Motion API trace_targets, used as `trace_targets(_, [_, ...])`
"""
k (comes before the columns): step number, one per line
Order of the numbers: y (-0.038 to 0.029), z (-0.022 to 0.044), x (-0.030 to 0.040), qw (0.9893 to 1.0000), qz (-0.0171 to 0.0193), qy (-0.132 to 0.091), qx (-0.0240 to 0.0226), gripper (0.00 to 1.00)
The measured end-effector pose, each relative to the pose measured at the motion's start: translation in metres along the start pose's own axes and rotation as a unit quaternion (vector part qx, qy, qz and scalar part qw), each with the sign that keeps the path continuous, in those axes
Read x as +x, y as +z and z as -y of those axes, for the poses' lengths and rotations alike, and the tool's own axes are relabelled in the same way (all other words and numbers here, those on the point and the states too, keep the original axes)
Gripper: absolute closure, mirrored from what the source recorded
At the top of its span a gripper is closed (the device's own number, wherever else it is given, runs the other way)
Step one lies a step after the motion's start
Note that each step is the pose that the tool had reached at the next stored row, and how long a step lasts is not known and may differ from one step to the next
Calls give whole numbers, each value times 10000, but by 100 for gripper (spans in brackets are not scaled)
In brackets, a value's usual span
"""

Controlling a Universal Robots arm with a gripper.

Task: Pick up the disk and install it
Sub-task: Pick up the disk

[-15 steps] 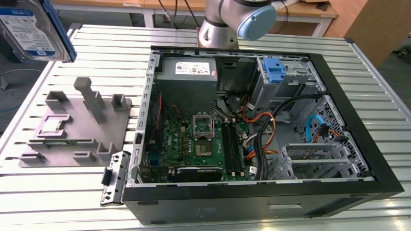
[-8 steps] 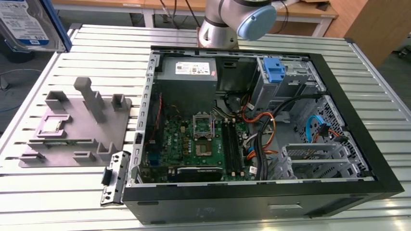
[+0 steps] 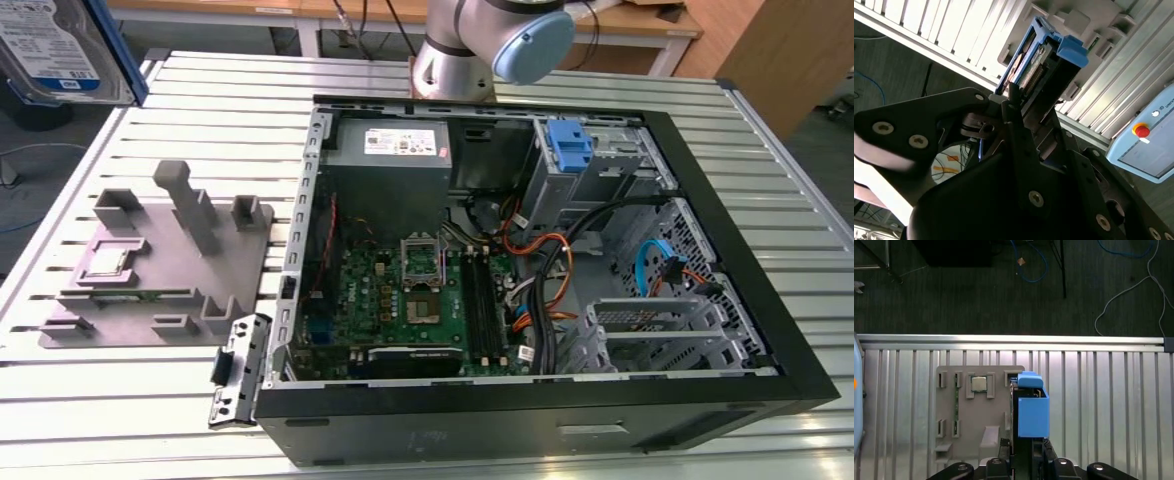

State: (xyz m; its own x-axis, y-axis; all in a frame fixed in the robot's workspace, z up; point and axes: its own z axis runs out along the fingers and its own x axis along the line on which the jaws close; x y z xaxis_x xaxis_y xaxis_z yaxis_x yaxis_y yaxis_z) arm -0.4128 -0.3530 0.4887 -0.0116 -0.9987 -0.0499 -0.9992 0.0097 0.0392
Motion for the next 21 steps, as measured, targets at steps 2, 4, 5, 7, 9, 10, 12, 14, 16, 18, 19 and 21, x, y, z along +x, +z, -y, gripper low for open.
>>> trace_targets(2, [-1,0,0,10000,0,0,0,65])
trace_targets(4, [-3,13,0,10000,-1,-1,-1,65])
trace_targets(5, [-2,23,0,10000,0,-1,-1,65])
trace_targets(7, [-2,50,0,10000,0,0,0,65])
trace_targets(9, [-3,77,-1,10000,0,0,0,65])
trace_targets(10, [-4,88,-1,10000,0,0,0,65])
trace_targets(12, [-4,94,-1,10000,0,0,0,65])
trace_targets(14, [-4,95,-1,10000,0,1,0,65])
trace_targets(16, [-4,96,-1,10000,0,0,0,65])
trace_targets(18, [-4,96,-1,10000,0,0,0,65])
trace_targets(19, [-4,96,-1,10000,0,0,0,65])
trace_targets(21, [-4,98,-1,10000,0,0,0,65])
